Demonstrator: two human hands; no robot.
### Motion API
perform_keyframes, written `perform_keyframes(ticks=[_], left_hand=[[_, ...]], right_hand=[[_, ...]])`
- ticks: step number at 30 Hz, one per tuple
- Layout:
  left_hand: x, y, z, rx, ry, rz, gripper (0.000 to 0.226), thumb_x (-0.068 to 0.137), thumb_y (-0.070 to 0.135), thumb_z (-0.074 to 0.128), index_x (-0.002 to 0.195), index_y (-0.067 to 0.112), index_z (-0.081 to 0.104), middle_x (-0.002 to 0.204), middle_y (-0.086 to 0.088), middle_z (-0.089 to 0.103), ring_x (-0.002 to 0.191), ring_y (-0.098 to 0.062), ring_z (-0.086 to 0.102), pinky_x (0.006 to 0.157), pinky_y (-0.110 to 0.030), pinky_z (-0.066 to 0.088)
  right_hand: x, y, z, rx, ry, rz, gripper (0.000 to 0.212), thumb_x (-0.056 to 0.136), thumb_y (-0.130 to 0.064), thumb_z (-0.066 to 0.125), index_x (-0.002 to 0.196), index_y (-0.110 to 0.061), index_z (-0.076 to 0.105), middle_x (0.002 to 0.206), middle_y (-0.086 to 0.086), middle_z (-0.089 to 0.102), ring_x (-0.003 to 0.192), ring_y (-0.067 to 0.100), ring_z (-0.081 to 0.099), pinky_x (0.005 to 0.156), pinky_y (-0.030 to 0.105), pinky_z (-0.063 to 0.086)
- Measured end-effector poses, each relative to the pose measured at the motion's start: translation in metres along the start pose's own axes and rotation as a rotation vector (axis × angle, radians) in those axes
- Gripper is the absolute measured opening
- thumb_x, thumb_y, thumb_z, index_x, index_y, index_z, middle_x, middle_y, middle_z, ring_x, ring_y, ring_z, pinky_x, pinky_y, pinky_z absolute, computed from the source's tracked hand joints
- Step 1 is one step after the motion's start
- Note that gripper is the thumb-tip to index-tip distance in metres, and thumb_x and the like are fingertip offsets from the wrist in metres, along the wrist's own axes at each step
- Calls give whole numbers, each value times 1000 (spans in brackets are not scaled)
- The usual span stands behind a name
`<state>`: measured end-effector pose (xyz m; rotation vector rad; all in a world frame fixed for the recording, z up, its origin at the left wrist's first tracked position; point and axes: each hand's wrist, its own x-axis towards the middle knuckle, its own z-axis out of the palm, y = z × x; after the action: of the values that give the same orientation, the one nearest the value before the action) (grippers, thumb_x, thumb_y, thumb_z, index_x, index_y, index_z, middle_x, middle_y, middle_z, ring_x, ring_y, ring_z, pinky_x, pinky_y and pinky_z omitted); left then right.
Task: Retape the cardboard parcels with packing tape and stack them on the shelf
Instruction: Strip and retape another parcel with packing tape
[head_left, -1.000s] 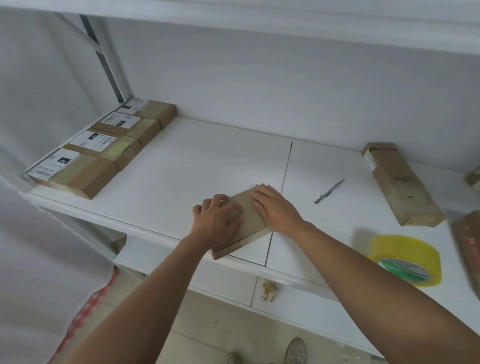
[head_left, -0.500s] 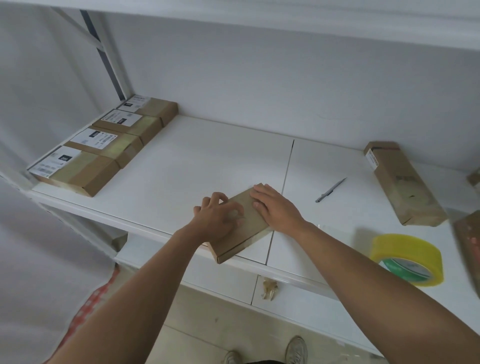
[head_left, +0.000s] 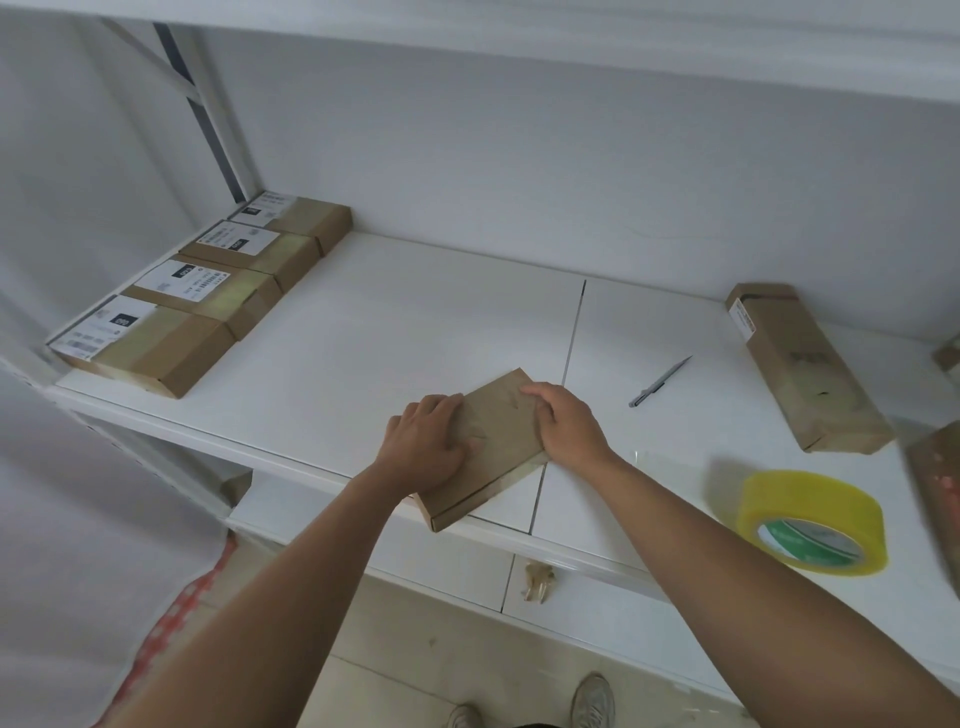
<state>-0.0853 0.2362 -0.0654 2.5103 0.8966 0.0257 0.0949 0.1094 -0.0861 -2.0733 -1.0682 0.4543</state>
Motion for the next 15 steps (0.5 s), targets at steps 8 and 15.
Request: perform_keyframes(ticks=[8, 15], left_hand=[[-1, -1, 0, 40, -16, 26, 59, 96, 53, 50, 150, 32, 33, 149, 1, 36, 134, -26, 36, 112, -43, 26], [-4, 6, -5, 72, -38, 3, 60, 96, 54, 47, 150, 30, 32, 149, 1, 36, 134, -26, 37, 108, -45, 33]], right_hand=[[8, 5, -1, -237, 2, -242, 26, 97, -15, 56, 118, -20, 71, 140, 6, 49, 119, 26, 51, 94, 35, 46], [-7, 1, 6, -314, 137, -357, 25, 88, -10, 57, 106, -12, 75, 118, 13, 61, 108, 38, 56, 80, 37, 51]])
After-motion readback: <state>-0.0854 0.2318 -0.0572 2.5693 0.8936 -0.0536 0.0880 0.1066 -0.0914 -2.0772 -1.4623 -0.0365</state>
